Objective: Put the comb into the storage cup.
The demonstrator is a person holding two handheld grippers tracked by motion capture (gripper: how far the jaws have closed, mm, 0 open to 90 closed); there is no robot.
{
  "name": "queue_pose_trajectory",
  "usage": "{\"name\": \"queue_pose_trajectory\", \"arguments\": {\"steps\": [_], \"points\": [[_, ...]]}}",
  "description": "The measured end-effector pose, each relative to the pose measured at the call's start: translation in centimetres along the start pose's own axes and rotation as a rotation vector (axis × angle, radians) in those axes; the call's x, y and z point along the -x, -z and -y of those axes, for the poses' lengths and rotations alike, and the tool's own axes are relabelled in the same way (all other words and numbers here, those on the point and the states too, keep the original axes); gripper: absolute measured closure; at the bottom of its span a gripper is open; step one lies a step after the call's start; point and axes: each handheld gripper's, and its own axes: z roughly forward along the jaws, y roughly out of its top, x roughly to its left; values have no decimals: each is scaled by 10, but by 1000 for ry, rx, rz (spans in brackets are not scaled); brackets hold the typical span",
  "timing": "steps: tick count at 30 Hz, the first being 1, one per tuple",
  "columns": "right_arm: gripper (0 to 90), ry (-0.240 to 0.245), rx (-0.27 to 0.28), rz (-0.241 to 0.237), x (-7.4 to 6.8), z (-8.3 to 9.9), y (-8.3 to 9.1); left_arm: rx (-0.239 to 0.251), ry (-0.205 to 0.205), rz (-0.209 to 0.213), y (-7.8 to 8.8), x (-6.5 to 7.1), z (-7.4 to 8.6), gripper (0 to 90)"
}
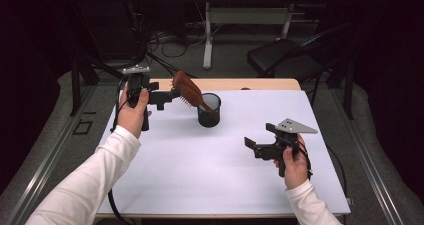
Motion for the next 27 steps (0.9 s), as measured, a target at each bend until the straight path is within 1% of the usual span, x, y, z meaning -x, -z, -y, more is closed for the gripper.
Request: {"name": "queue_pose_trajectory", "arguments": {"steps": [2, 7, 12, 16, 17, 22, 27], "points": [[26, 7, -3, 4, 1, -1, 2, 0, -2, 7, 4, 0, 1, 3], [26, 18, -16, 13, 2, -2, 6, -9, -13, 8, 11, -1, 6, 3], [25, 17, -21, 23, 4, -2, 10, -2, -21, 3, 17, -3, 9, 3], [24, 19, -22, 32, 6, -1, 15, -12, -26, 5, 21, -3, 12, 3], [24, 11, -22, 35, 7, 0, 16, -13, -28, 6, 22, -3, 12, 3], [24, 8, -25, 45, 10, 3, 21, -9, -29, 12, 27, -3, 16, 3], [23, -1, -30, 55, 12, 6, 26, -16, -49, 14, 32, -2, 23, 3]]}}
